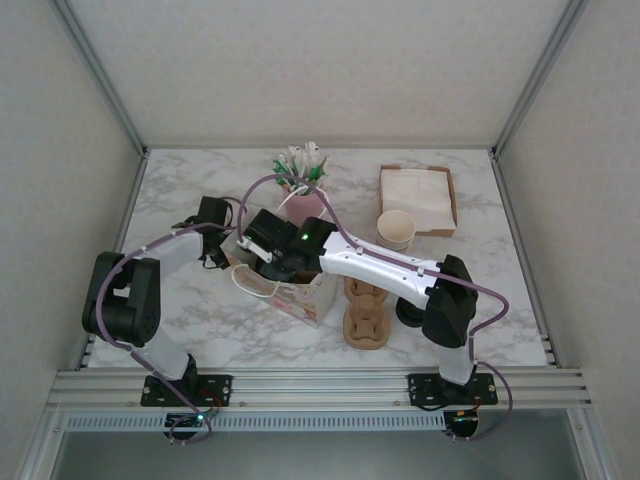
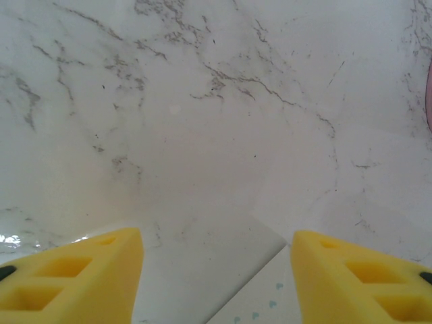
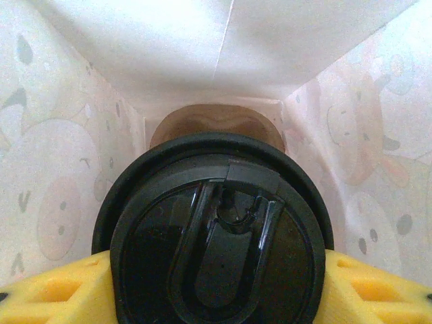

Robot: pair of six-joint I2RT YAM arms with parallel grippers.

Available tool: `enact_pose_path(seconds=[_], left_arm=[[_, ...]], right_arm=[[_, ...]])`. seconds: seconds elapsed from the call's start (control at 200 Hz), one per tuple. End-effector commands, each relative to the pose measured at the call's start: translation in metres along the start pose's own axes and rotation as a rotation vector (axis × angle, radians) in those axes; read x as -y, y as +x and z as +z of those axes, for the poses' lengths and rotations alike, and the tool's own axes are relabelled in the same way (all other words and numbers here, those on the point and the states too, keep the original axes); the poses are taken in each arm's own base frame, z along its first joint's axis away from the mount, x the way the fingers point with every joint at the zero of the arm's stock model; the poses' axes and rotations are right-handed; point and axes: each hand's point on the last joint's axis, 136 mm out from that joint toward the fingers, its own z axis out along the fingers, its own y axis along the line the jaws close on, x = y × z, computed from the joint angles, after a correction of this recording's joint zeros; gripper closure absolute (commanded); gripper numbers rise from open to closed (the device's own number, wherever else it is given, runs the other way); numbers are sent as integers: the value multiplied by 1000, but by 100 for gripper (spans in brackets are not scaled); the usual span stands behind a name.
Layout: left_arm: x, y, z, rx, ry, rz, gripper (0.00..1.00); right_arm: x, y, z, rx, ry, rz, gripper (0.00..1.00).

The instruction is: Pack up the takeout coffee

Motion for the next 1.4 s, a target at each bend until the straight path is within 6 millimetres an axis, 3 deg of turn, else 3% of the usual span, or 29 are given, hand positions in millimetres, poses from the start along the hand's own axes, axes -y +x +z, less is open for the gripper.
enact_pose_path(seconds=[0.0,0.14,0.25,0.546,0.736,0.946,1.116,1.241,1.396], left_arm=[[-3,5,-1,-16,-24,13,40],[-4,6,-1,-16,-30,14,41],[-4,5,-2,-12,-32,15,41],[-4,2,-7,3,-42,22,41],[-7,-2,-10,15,-57,26,41],[-10,-16,-26,78,-59,6,43],[-7,-27,-43,152,-37,-10,48],[-23,-32,-46,189,-88,-49,52],[-40,-31,-39,171,-111,-102,53]], right_arm=[[5,37,18,-140,11,-6,53],[12,-2,-11,18,-7,36,53],[13,-19,-21,88,-18,38,53],[21,-4,12,12,21,34,54],[25,-18,-15,87,10,53,53],[26,-29,-36,139,4,47,53],[25,-36,-40,168,-6,50,53],[24,-40,-39,185,-12,40,53],[21,-34,-21,143,-28,22,53]])
